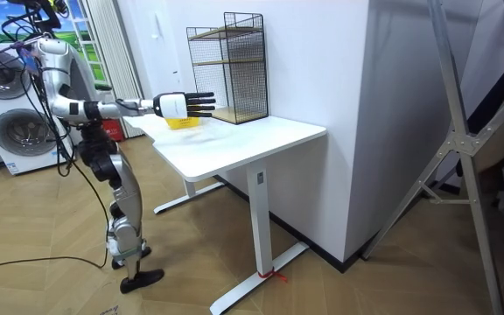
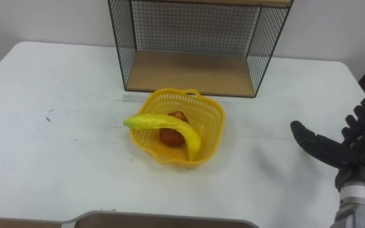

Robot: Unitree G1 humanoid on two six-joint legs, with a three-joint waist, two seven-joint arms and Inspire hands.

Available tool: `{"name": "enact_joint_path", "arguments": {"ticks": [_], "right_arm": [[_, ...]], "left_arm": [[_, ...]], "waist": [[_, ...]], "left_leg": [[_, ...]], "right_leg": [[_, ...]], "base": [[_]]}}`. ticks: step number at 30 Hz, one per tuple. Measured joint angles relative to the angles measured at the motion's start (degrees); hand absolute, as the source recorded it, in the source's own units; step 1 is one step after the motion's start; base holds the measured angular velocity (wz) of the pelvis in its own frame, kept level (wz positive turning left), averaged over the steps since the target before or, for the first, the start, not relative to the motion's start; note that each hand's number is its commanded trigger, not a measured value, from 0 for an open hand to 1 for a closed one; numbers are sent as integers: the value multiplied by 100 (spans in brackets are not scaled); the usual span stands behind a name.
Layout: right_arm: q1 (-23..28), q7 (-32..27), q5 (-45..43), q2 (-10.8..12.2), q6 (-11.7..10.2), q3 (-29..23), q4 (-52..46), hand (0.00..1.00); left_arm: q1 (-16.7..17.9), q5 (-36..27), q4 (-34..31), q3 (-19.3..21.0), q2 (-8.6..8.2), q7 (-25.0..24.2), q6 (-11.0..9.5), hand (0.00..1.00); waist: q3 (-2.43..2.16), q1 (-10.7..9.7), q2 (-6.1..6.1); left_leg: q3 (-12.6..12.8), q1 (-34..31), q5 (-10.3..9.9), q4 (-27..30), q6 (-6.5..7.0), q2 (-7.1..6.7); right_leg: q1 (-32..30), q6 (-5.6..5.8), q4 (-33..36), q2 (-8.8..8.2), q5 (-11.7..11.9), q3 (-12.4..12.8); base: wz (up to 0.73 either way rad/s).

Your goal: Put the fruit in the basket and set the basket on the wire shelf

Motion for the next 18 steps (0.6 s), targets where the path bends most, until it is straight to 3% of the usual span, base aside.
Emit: {"name": "enact_joint_path", "arguments": {"ticks": [4, 7, 12, 18], "right_arm": [[34, 29, -2, 5, 0, 0, 0, 0], [33, 164, 7, 34, 0, 26, -1, 0], [3, 474, 30, 200, 2, 214, 1, 0], [-222, 946, 486, 327, -31, 708, 3, 0]], "left_arm": [[-98, 14, -232, 68, 84, -35, -32, 0], [-100, -207, -383, -168, 100, -285, -42, 0], [-146, -956, -383, -903, 100, -1176, -36, 0], [-259, -1336, -368, -2099, 67, -2500, -31, 0]], "waist": [[2, -31, 23], [8, -41, 38], [19, -58, 56], [52, -279, 68]], "left_leg": [[0, 2, 0, -9, 2, -9], [0, 11, 1, -13, 3, -11], [0, 15, 2, -5, 5, -11], [32, 18, 4, -86, 7, -1]], "right_leg": [[-16, 5, -2, 2, -3, -4], [14, 6, -4, -1, -2, -7], [18, 6, 0, -13, -1, -5], [10, 5, 25, 17, 0, 68]], "base": [[0], [0], [0], [-4]]}}
